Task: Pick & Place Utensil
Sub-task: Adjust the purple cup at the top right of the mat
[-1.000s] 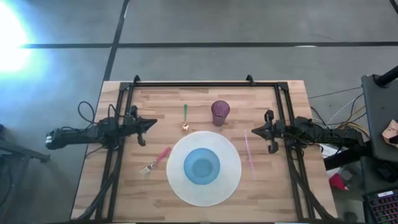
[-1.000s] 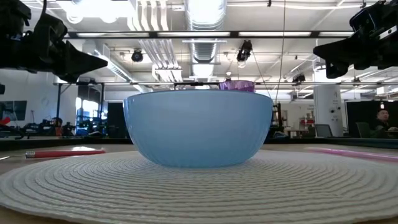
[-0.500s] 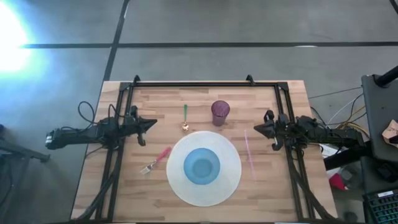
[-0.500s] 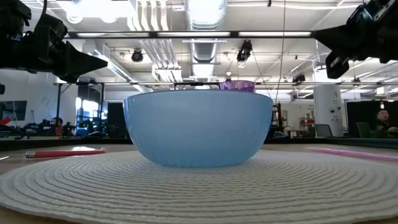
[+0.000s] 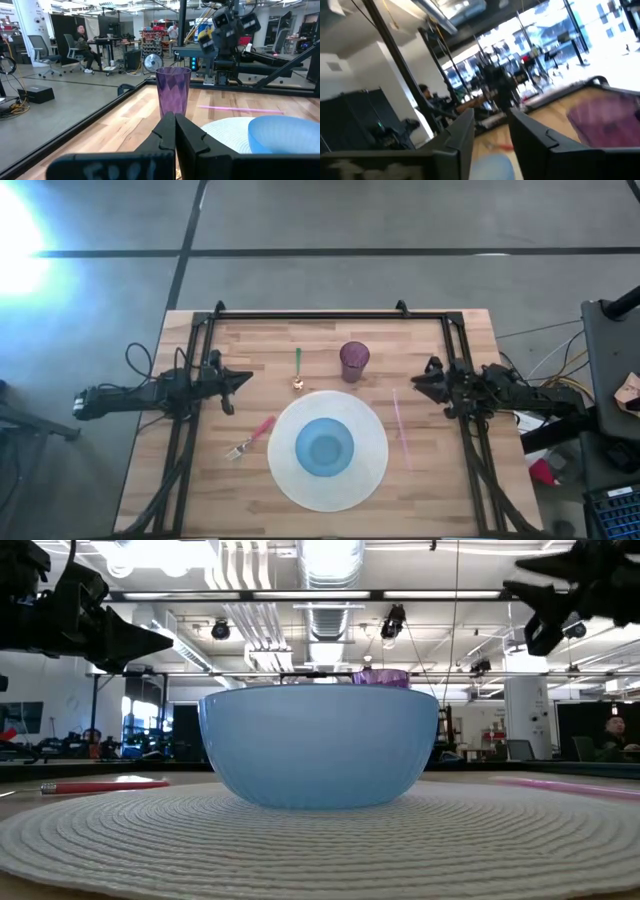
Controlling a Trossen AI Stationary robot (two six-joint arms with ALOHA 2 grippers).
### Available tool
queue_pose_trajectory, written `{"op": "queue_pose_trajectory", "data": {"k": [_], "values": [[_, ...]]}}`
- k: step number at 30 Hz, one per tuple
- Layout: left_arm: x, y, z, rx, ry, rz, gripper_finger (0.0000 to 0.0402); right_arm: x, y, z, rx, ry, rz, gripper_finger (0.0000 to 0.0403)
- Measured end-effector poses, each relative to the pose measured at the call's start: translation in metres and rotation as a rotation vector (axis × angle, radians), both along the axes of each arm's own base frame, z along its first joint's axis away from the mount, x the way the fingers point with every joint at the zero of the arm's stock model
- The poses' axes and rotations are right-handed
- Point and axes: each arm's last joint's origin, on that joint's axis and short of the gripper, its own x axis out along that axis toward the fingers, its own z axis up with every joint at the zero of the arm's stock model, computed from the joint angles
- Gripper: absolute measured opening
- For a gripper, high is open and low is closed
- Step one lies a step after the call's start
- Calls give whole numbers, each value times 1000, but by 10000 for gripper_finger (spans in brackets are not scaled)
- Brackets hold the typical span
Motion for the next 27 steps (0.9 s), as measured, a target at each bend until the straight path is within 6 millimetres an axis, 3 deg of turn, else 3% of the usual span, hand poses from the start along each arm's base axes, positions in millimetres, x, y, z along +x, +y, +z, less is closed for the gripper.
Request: {"op": "queue_pose_trajectory", "data": {"k": [9, 13, 20, 27], "values": [[0, 0, 0, -2, 1, 0, 0, -14, 1, 77, 46, -21, 15, 157], [0, 0, 0, 2, 2, 1, 0, -14, 1, 112, -47, 27, -19, 160], [0, 0, 0, 3, 3, 1, 0, 4, -3, 170, -303, 155, -138, 162], [0, 0, 0, 3, 8, 1, 0, 31, -12, 200, -446, 525, -343, 167]]}}
